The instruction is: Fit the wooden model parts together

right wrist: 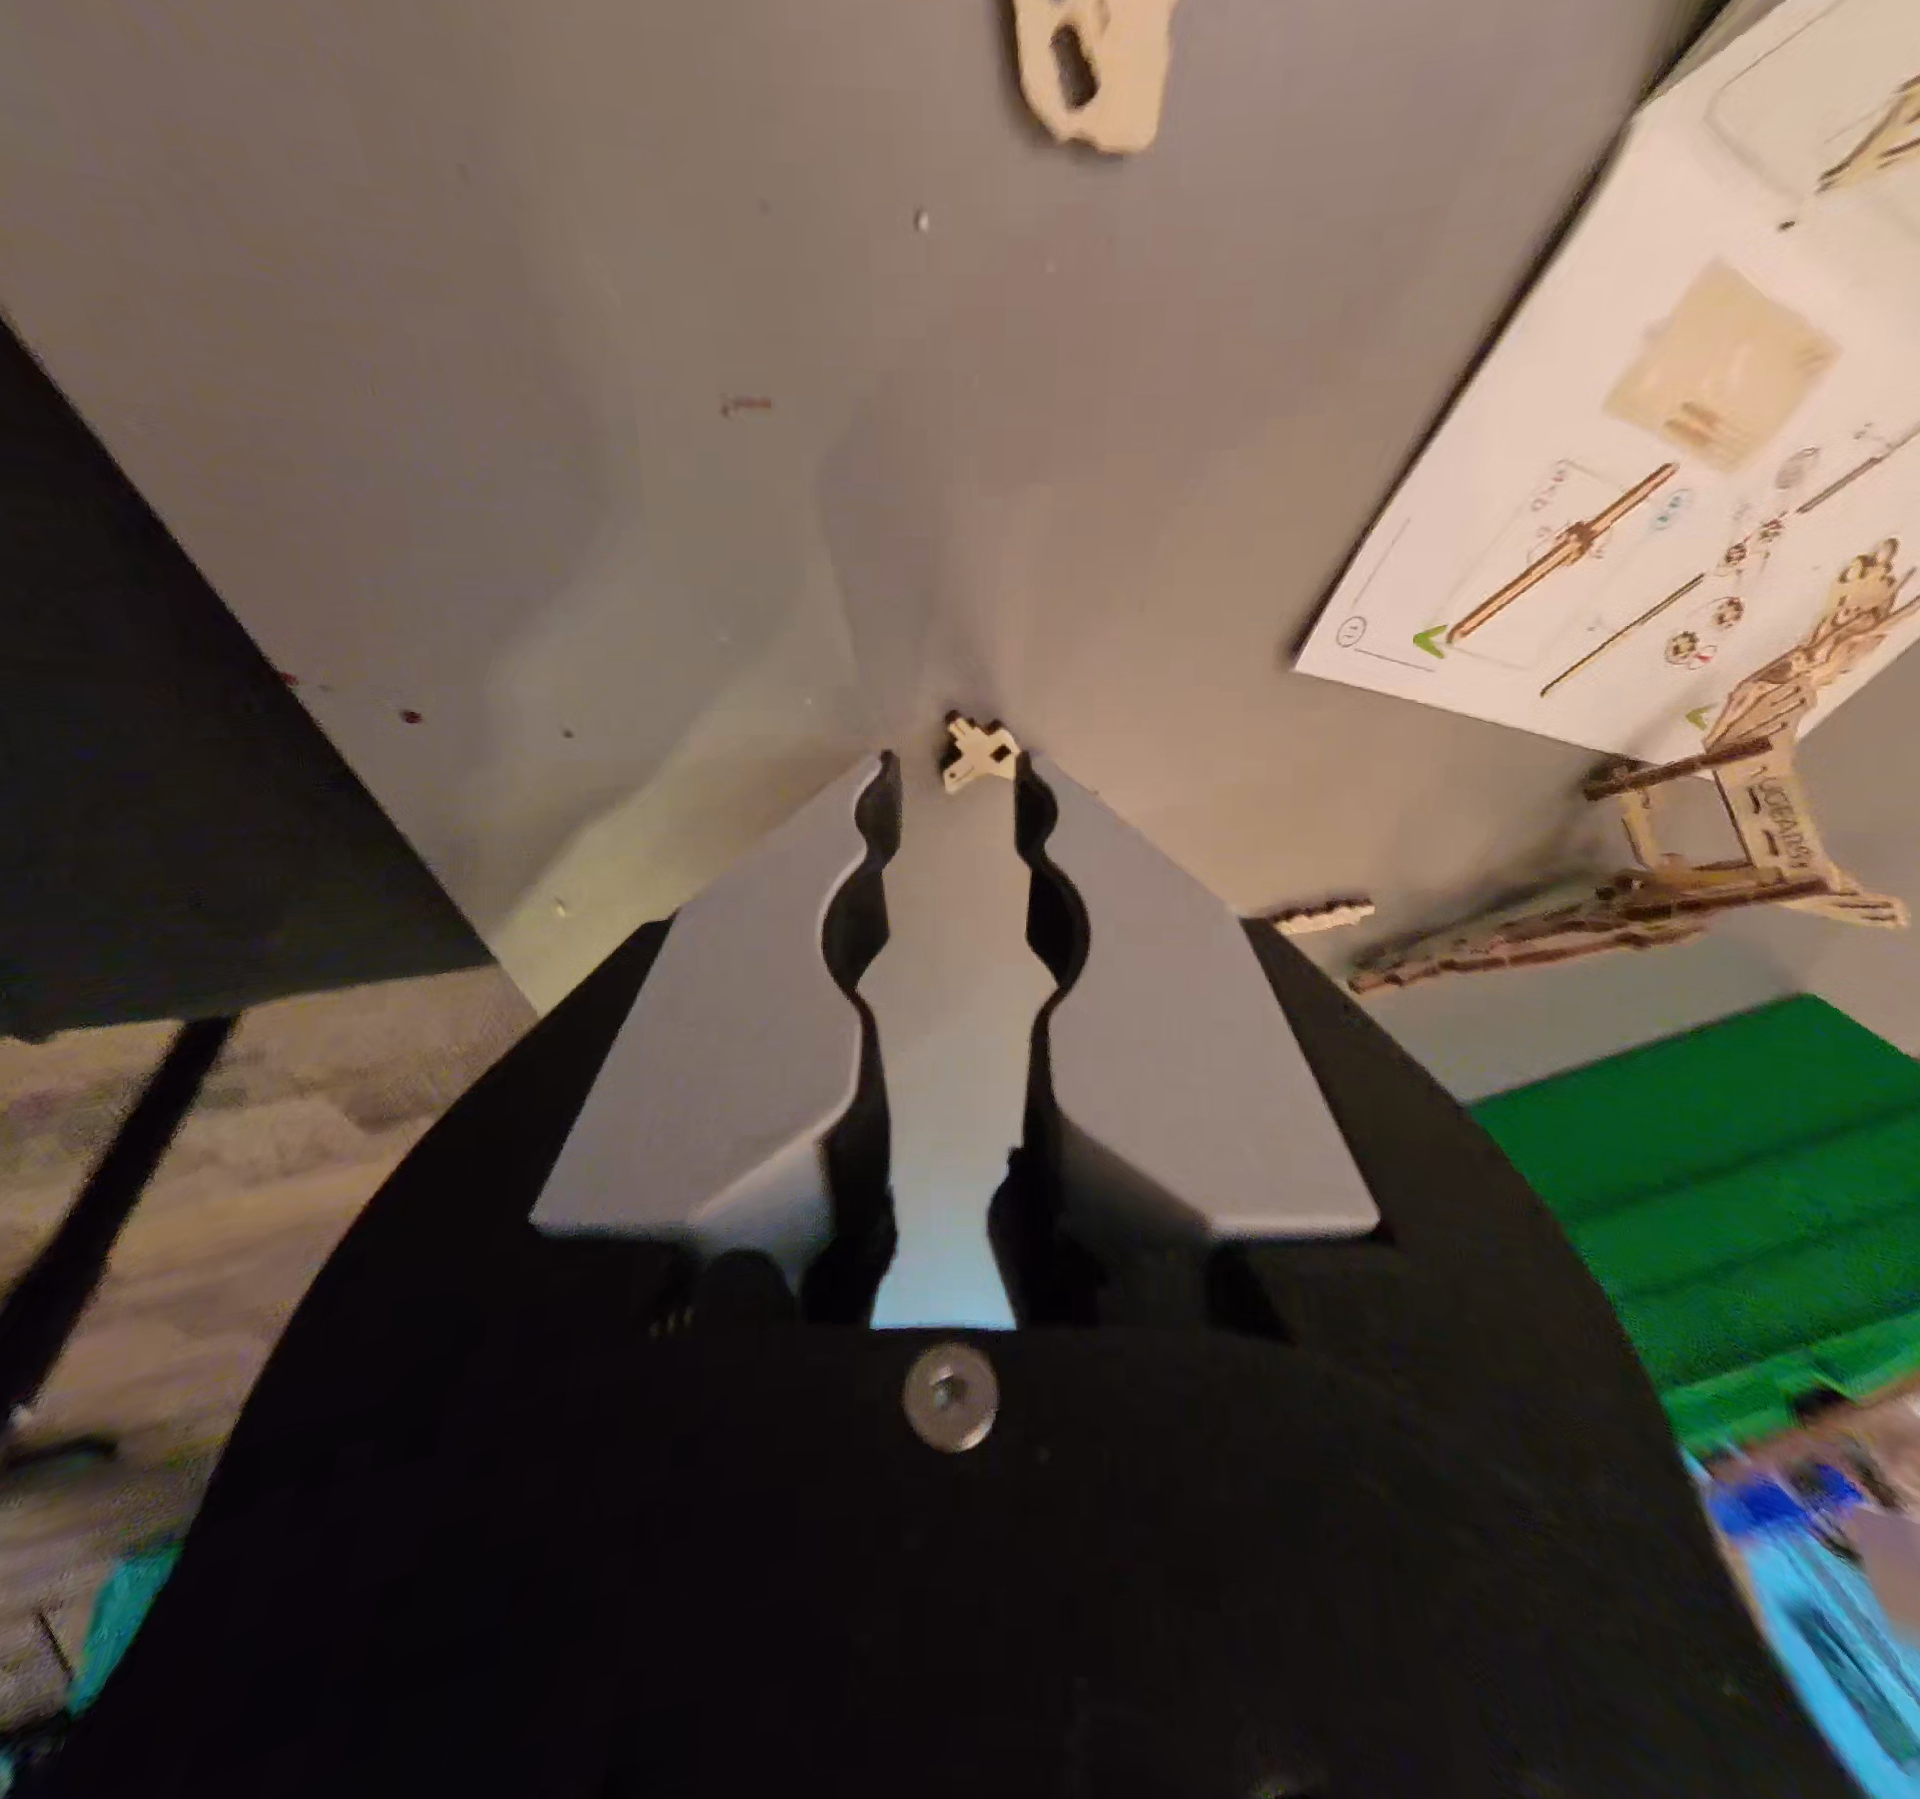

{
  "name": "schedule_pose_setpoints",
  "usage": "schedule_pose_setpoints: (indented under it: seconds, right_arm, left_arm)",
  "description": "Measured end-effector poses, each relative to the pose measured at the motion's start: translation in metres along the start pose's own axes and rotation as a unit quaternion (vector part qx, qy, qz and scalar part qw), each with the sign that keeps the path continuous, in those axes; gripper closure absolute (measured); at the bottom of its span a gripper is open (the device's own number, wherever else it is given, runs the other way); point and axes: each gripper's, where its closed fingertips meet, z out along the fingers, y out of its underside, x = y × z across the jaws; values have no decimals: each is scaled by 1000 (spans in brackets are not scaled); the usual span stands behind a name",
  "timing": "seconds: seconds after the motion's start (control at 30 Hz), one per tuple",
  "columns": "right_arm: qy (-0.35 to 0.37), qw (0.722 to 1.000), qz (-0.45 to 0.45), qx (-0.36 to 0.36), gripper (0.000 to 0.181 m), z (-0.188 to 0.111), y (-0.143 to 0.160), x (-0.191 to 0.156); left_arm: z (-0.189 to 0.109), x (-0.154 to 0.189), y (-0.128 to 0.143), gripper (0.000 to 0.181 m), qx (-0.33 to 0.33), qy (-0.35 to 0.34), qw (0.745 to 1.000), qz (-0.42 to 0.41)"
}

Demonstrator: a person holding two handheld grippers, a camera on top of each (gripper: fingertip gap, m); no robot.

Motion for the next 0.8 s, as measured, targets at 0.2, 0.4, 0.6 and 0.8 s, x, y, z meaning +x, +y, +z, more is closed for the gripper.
schedule_pose_setpoints:
  seconds: [0.2,0.4,0.6,0.8]
  right_arm:
    - [-62,984,109,129,164,-16,16,-5]
    - [-112,943,204,239,173,-6,14,-5]
    - [-115,916,270,273,168,6,4,3]
    - [-104,916,259,288,178,6,-6,4]
  left_arm:
    - [2,3,0,180,0,9,1000,-2]
    - [5,3,4,179,-8,7,1000,-2]
    - [7,3,6,180,-13,6,1000,-3]
    - [8,4,7,180,-14,8,1000,-3]
